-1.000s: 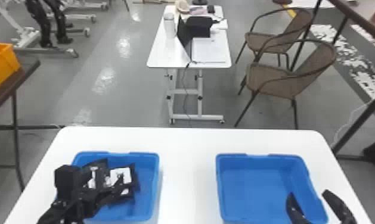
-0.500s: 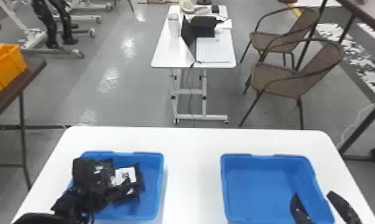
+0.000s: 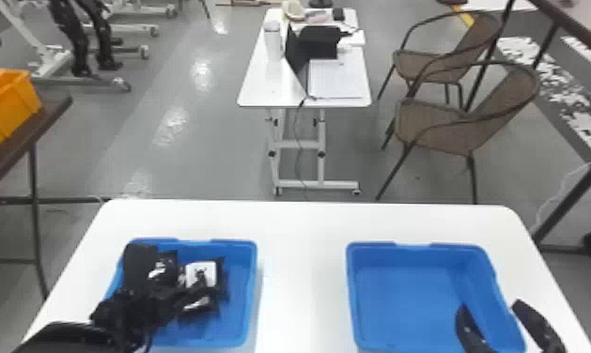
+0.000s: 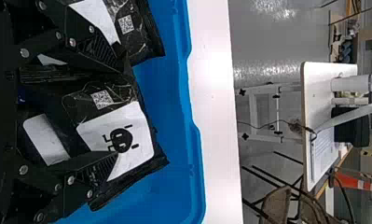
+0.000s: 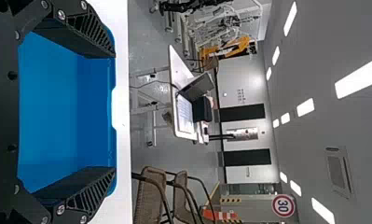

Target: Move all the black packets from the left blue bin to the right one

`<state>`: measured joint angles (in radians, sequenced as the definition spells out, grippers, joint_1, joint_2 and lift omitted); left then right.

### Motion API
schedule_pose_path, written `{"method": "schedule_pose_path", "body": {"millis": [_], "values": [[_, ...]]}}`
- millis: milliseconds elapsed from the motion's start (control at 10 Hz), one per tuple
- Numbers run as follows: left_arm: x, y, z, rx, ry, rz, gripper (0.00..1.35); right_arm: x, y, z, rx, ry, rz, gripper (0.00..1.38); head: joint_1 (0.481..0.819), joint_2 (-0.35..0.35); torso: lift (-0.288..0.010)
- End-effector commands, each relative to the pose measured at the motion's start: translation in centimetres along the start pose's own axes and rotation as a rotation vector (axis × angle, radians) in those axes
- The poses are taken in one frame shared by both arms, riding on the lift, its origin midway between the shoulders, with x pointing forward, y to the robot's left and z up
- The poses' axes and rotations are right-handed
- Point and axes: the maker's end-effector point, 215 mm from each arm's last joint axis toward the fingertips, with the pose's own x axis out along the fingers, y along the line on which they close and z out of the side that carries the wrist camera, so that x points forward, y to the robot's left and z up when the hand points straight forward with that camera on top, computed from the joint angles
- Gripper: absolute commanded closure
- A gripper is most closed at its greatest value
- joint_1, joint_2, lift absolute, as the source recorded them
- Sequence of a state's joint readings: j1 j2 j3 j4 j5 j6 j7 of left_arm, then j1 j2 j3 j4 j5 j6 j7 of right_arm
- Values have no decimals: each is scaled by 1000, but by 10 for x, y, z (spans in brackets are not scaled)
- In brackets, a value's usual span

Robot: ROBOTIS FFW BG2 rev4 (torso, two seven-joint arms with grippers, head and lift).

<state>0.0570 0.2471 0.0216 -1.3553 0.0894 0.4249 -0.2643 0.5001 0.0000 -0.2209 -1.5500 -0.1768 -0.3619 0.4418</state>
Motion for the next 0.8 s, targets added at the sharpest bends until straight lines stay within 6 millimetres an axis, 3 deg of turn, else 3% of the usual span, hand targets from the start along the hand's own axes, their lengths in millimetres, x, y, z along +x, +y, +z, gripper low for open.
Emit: {"method": "schedule_pose_path", "body": {"millis": [0, 100, 300, 500, 700], "values": [[0, 2, -5, 1, 21, -1, 794, 0, -1, -2, 12, 0, -4, 162, 695, 43, 0], [0, 1, -5, 12, 34, -10, 817, 1, -1, -1, 14, -2, -2, 162, 695, 43, 0], [0, 0, 4, 42, 31, -35, 1153, 3, 0, 1, 15, -8, 3, 162, 695, 42, 0], [-13, -9, 30, 53, -29, -100, 1153, 4, 0, 2, 16, -10, 6, 162, 695, 38, 0], [-53, -20, 69, 64, -132, -167, 1153, 5, 1, 4, 22, -14, 12, 160, 695, 22, 0]]}}
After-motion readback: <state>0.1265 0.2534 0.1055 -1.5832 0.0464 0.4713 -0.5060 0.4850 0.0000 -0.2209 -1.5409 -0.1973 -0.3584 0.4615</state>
